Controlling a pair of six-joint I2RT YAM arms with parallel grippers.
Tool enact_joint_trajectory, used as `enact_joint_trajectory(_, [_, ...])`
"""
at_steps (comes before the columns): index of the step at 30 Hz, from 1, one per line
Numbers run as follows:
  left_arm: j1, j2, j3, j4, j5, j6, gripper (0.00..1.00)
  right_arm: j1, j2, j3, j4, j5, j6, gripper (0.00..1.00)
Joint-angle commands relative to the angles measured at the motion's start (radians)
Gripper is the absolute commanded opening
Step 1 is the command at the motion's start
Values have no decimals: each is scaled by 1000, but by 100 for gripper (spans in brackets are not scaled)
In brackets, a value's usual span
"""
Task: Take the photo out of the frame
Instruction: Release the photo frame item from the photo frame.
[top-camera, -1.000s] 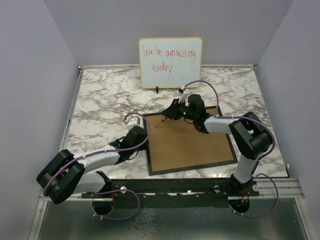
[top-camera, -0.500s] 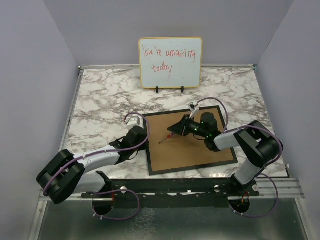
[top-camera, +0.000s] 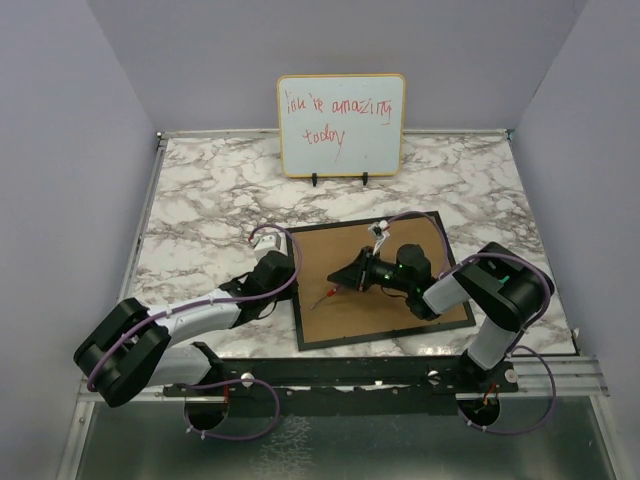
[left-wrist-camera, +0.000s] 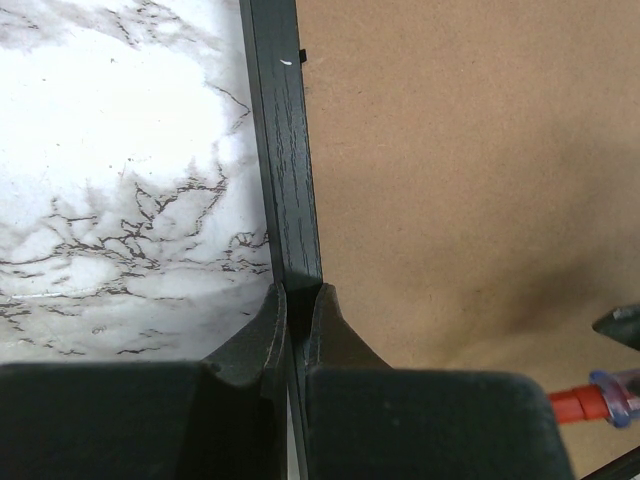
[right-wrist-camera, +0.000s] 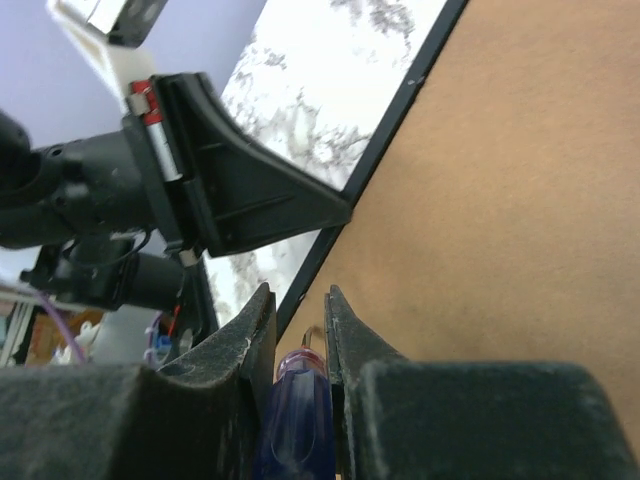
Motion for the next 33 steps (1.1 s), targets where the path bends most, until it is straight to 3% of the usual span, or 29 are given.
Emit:
enact_joint_trajectory(1, [-3,14,-68,-201,45,29,0,35,38,33,37,111,-46,1])
enact_joint_trajectory(15, [0,0,-66,-214,35,31,0,98,158,31,187,140,-73,1])
enact_joint_trajectory(33, [2,-13,-69,-220,36,25,0,98,136,-7,228,104,-74,1])
